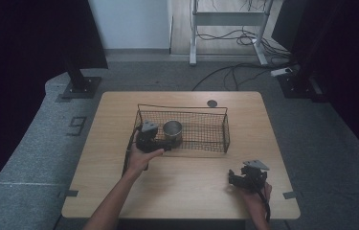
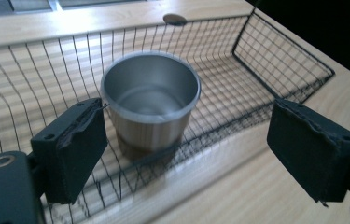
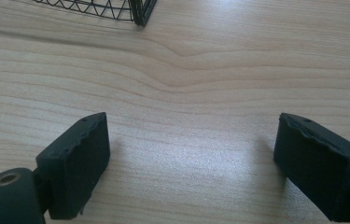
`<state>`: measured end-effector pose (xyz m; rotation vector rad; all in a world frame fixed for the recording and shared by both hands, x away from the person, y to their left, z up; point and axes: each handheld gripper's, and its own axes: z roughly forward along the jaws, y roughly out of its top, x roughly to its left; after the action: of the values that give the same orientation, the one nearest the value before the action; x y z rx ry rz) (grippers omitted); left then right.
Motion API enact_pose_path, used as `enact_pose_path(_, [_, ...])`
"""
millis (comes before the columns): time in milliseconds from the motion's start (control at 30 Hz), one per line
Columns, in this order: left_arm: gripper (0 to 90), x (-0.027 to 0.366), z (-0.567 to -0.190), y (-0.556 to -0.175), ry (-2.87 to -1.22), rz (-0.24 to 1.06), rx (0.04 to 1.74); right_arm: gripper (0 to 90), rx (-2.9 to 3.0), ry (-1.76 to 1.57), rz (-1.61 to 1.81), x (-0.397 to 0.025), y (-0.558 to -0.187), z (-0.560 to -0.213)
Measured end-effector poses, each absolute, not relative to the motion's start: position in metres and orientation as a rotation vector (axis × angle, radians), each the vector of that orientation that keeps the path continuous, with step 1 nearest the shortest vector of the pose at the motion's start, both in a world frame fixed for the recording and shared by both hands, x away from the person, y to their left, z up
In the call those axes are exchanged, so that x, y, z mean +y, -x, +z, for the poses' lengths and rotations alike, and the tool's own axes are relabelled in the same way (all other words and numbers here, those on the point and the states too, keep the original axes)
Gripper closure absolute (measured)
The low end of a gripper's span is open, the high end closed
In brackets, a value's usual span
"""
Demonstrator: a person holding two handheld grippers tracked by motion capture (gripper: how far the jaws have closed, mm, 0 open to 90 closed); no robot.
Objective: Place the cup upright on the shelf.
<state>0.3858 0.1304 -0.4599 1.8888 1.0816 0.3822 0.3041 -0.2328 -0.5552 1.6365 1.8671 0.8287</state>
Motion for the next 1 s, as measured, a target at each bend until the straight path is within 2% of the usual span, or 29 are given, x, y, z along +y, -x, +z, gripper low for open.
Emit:
enact_pose_path(300, [12.9,0.144,-0.476,-0.355,-1.926,0.428,1.091,10.9,1.87,-1.633,0.83,-0.233,-0.304,-0.555])
enact_pose_path(1000, [14.4,0.162,-0.533,-0.306,-1.977,0.337,1.12,11.1,1.868,-1.633,0.831,-0.233,-0.304,-0.555])
